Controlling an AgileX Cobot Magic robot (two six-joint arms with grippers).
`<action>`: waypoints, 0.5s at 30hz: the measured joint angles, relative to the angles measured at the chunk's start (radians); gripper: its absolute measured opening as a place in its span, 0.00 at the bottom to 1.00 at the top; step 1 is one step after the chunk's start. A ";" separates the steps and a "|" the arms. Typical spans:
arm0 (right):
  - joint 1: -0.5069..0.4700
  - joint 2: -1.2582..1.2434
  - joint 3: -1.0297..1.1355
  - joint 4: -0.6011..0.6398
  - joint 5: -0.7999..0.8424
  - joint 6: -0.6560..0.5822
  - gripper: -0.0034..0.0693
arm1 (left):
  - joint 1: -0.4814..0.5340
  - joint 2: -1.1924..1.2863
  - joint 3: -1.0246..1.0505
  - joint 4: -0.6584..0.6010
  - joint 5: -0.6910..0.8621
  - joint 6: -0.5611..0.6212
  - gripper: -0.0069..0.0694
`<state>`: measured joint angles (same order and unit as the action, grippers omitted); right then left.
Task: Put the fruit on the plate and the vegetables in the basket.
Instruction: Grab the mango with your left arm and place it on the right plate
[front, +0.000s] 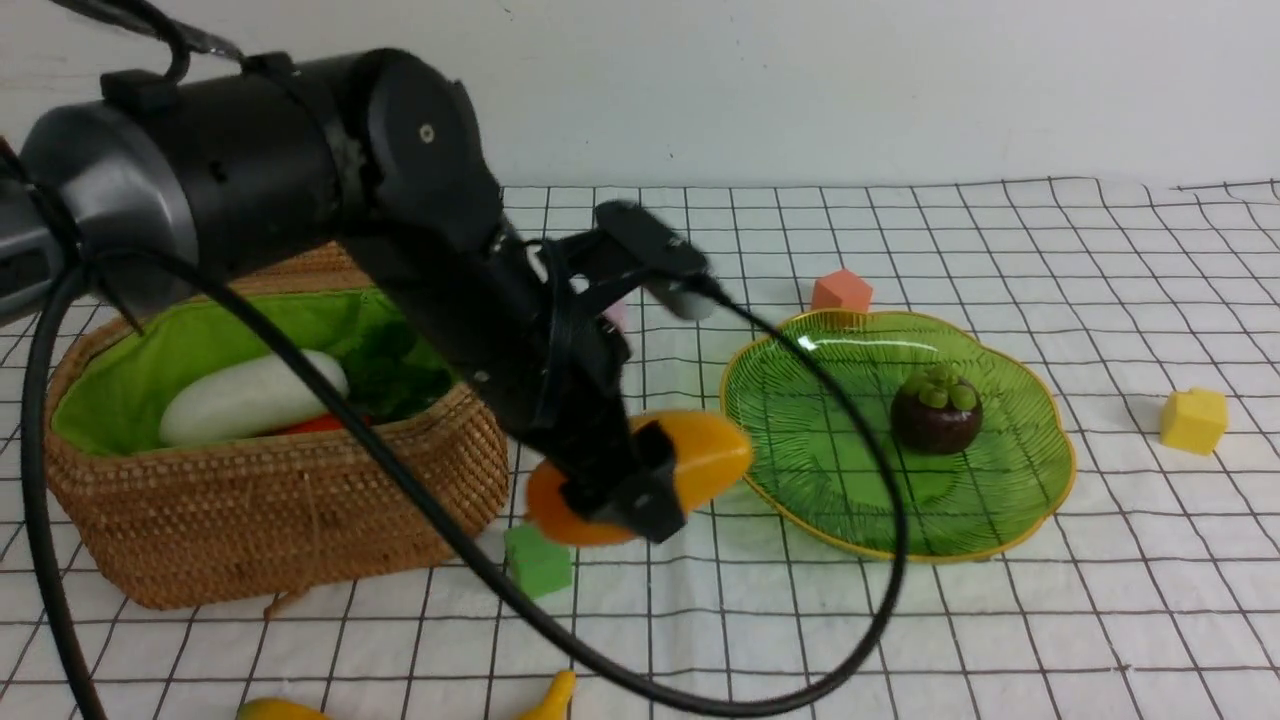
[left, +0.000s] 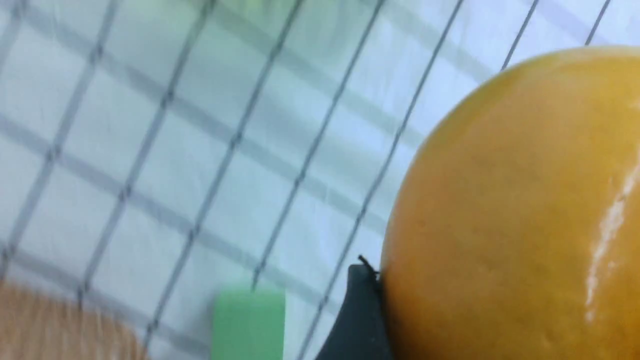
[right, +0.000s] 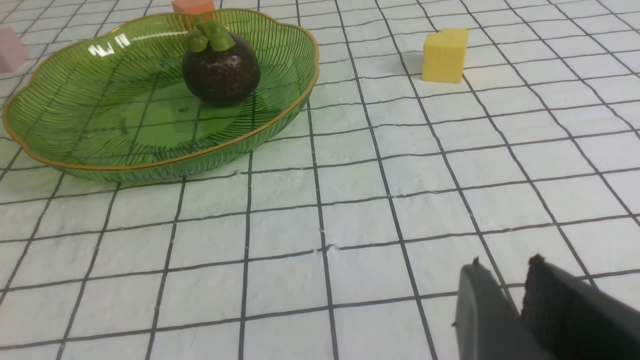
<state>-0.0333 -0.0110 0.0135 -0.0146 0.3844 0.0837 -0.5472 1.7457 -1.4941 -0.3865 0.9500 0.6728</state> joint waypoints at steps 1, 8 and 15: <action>0.000 0.000 0.000 0.000 0.000 0.000 0.26 | -0.019 0.009 -0.024 -0.034 -0.074 0.011 0.85; 0.000 0.000 0.000 0.000 0.000 0.000 0.28 | -0.098 0.187 -0.124 -0.232 -0.553 -0.133 0.85; 0.000 0.000 0.000 0.000 0.000 0.000 0.29 | -0.101 0.406 -0.204 -0.256 -0.685 -0.365 0.85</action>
<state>-0.0333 -0.0110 0.0135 -0.0146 0.3844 0.0837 -0.6482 2.1514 -1.6978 -0.6423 0.2655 0.3074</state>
